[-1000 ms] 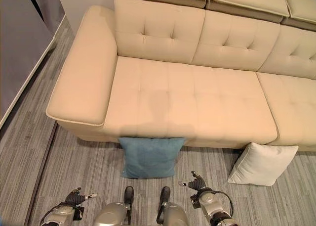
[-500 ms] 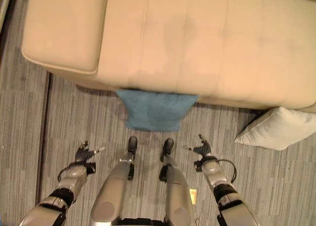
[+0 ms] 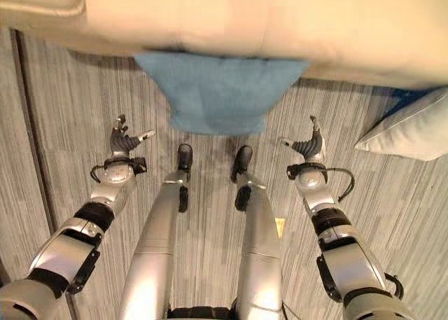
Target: Pick up all the scattered cushions and arrange them neatly on the sofa.
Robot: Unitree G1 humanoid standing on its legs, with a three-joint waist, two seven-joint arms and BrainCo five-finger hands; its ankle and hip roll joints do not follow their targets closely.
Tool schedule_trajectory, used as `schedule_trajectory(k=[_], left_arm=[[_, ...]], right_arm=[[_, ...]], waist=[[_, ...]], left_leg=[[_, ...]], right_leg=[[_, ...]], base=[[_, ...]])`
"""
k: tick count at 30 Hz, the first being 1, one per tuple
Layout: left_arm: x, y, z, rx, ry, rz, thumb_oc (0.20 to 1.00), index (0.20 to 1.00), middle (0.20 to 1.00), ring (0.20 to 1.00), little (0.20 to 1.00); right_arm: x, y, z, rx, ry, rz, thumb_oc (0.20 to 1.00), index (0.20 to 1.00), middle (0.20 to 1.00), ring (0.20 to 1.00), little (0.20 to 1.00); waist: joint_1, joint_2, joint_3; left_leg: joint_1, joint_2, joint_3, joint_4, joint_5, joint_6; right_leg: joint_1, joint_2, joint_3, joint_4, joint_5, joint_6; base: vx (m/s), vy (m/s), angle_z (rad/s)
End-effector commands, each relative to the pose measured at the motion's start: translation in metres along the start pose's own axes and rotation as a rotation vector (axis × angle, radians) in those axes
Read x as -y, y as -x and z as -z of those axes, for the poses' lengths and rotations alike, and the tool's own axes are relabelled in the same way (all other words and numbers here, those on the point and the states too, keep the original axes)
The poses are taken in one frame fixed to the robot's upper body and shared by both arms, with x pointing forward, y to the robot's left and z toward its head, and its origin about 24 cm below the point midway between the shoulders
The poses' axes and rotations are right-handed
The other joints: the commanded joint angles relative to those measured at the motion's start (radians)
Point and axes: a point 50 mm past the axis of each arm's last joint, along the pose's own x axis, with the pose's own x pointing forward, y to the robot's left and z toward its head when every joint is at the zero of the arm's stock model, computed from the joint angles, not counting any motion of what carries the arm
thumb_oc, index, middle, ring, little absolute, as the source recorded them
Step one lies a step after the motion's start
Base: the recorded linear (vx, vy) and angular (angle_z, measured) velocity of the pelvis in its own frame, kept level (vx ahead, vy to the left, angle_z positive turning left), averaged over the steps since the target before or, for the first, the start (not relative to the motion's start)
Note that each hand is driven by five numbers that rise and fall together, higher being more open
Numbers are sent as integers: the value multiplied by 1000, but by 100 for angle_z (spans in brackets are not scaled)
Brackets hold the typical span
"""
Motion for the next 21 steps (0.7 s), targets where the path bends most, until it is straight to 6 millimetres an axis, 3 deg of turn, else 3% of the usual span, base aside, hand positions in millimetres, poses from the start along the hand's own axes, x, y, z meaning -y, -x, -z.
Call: schedule_trajectory(k=[1,12,19,21], left_arm=[[-11,6,3,34,36,-53,1000,1000,1000,1000,1000],[-4,-19,-94,314,70,-18,1000,1000,1000,1000,1000],[6,-20,-137,427,86,-9,1000,1000,1000,1000,1000],[13,-19,-156,484,70,10,1000,1000,1000,1000,1000]], right_arm=[[15,6,5,43,-38,29,1000,1000,1000,1000,1000],[41,-28,-76,282,-128,39,1000,1000,1000,1000,1000],[43,-38,-111,360,-158,23,1000,1000,1000,1000,1000],[42,-41,-132,415,-140,0,1000,1000,1000,1000,1000]], waist=[[-9,29,-57],[-33,29,-69],[-42,29,-66],[-40,29,-68]], left_leg=[[0,-11,-45,-72,22,-29],[-237,-17,-24,-1,36,-28],[-327,-15,-17,38,34,-21],[-353,-13,-12,56,29,-17]], right_leg=[[27,-34,33,13,-24,94],[-241,-28,79,97,-14,104],[-330,-23,89,128,-11,115],[-360,-21,94,136,-8,119]], base=[[-35,24,-9],[-1,14,-5],[8,-2,-1],[47,-7,-4]])
